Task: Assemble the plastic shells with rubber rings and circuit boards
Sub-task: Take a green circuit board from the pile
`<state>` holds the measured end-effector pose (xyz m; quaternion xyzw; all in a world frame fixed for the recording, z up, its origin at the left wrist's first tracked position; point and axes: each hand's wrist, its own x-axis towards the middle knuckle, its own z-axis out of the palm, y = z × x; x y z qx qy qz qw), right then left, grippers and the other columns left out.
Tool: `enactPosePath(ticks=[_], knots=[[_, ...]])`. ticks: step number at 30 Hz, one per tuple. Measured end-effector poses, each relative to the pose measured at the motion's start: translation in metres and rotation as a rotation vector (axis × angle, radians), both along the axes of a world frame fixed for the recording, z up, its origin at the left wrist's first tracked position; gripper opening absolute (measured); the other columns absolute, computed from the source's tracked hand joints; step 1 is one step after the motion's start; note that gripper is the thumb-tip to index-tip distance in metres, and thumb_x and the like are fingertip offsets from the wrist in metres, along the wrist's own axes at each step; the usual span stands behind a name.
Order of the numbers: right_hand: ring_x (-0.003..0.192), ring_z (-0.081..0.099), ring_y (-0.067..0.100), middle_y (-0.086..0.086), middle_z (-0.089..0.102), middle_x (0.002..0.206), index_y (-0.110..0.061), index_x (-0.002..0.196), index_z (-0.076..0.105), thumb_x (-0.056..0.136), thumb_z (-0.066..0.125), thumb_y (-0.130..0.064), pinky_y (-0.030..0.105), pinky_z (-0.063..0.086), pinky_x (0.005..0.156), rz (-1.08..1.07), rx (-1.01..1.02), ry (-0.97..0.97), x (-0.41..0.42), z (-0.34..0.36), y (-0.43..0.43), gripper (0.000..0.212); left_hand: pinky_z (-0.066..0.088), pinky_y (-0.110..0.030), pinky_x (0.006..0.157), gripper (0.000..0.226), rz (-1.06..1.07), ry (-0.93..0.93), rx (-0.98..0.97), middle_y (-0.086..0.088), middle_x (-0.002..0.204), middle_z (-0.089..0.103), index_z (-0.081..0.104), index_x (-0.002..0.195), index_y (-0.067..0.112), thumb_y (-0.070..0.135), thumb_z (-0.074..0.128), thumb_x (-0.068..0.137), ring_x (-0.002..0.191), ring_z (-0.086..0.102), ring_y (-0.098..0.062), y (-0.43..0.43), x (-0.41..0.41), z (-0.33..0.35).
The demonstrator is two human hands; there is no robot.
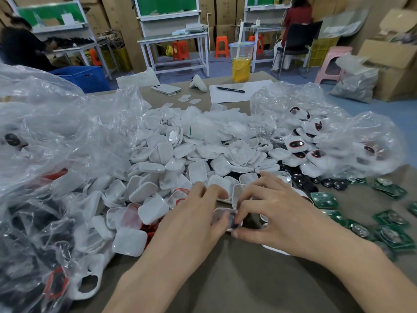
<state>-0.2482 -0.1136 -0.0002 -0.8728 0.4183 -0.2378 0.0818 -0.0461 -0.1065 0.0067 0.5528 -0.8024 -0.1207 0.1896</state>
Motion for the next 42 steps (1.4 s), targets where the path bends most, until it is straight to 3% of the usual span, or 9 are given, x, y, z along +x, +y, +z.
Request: enactPosePath(ticks=[5, 7, 12, 19, 25, 29, 34, 37, 42], knots=[[0.103, 0.049, 0.003, -0.027, 0.052, 0.092, -0.042, 0.083, 0.070, 0.082, 0.061, -0.061, 0.039, 0.026, 0.119, -0.026, 0.012, 0.010, -0.001, -0.001, 0.001, 0.022, 0.045, -0.023, 0.063, 0.012, 0.015, -0.094, -0.201, 0.017, 0.094, 0.054, 0.061, 0.106, 0.037, 0.040, 0.053, 0.097, 0.087, 0.058, -0.003, 0.007, 0.017, 0.005], [0.105, 0.049, 0.003, -0.027, 0.053, 0.093, -0.042, 0.084, 0.069, 0.083, 0.058, -0.062, 0.036, 0.022, 0.120, -0.032, 0.008, 0.026, -0.001, -0.001, 0.001, 0.023, 0.042, -0.023, 0.070, 0.007, -0.024, -0.047, -0.243, 0.017, 0.092, 0.056, 0.063, 0.101, 0.032, 0.030, 0.058, 0.097, 0.085, 0.053, -0.003, 0.013, 0.030, 0.001], [0.109, 0.046, -0.001, -0.027, 0.055, 0.096, -0.043, 0.087, 0.066, 0.086, 0.054, -0.062, 0.030, 0.012, 0.122, -0.026, -0.021, 0.069, 0.000, -0.001, 0.001, 0.023, 0.041, -0.028, 0.087, 0.017, -0.118, 0.023, -0.258, 0.022, 0.103, 0.059, 0.064, 0.105, 0.031, 0.033, 0.050, 0.097, 0.098, 0.051, -0.003, 0.022, 0.041, -0.007], [0.113, 0.046, -0.001, -0.028, 0.059, 0.102, -0.043, 0.090, 0.066, 0.086, 0.055, -0.060, 0.029, 0.012, 0.121, -0.007, -0.013, 0.045, 0.000, -0.003, -0.001, 0.020, 0.043, -0.030, 0.097, 0.016, -0.249, 0.029, -0.183, 0.023, 0.108, 0.061, 0.065, 0.097, 0.027, 0.034, 0.051, 0.098, 0.108, 0.051, -0.002, 0.021, 0.030, -0.007], [0.117, 0.042, -0.005, -0.030, 0.057, 0.105, -0.045, 0.093, 0.065, 0.083, 0.058, -0.068, 0.025, 0.012, 0.120, -0.009, 0.028, 0.046, -0.002, -0.004, -0.002, 0.026, 0.041, -0.030, 0.096, 0.017, -0.234, 0.041, -0.185, 0.022, 0.107, 0.058, 0.066, 0.097, 0.028, 0.035, 0.050, 0.100, 0.105, 0.053, -0.004, 0.021, 0.030, -0.007], [0.122, 0.038, -0.003, -0.031, 0.056, 0.111, -0.047, 0.106, 0.061, 0.086, 0.044, -0.080, 0.013, 0.023, 0.105, -0.056, 0.096, -0.035, -0.003, -0.001, -0.001, 0.042, 0.041, -0.031, 0.095, 0.018, -0.169, 0.073, -0.233, 0.022, 0.104, 0.059, 0.063, 0.096, 0.028, 0.036, 0.048, 0.099, 0.103, 0.054, -0.005, 0.019, 0.032, -0.006], [0.117, 0.040, -0.004, -0.030, 0.056, 0.115, -0.039, 0.120, 0.059, 0.099, 0.027, -0.064, 0.015, 0.022, 0.108, -0.143, 0.079, -0.061, -0.004, 0.005, -0.002, 0.045, 0.025, -0.012, 0.093, 0.007, 0.017, 0.008, -0.302, 0.022, 0.096, 0.063, 0.065, 0.094, 0.031, 0.030, 0.059, 0.095, 0.101, 0.053, -0.004, 0.012, 0.041, -0.007], [0.118, 0.044, 0.003, -0.025, 0.058, 0.119, -0.036, 0.127, 0.058, 0.099, 0.021, -0.060, 0.025, 0.019, 0.116, -0.188, 0.059, -0.026, -0.004, 0.006, -0.005, 0.053, 0.026, -0.022, 0.081, 0.007, 0.088, -0.100, -0.367, 0.015, 0.093, 0.064, 0.070, 0.096, 0.027, 0.026, 0.070, 0.089, 0.095, 0.058, -0.014, 0.008, 0.038, -0.012], [0.119, 0.040, 0.001, -0.022, 0.061, 0.118, -0.033, 0.128, 0.061, 0.097, 0.020, -0.060, 0.029, 0.020, 0.117, -0.221, 0.026, -0.050, -0.003, 0.005, -0.006, 0.058, 0.049, -0.039, 0.078, 0.020, 0.140, -0.222, -0.364, 0.007, 0.094, 0.064, 0.074, 0.106, 0.025, 0.033, 0.071, 0.087, 0.094, 0.062, -0.024, 0.003, 0.035, -0.015]])
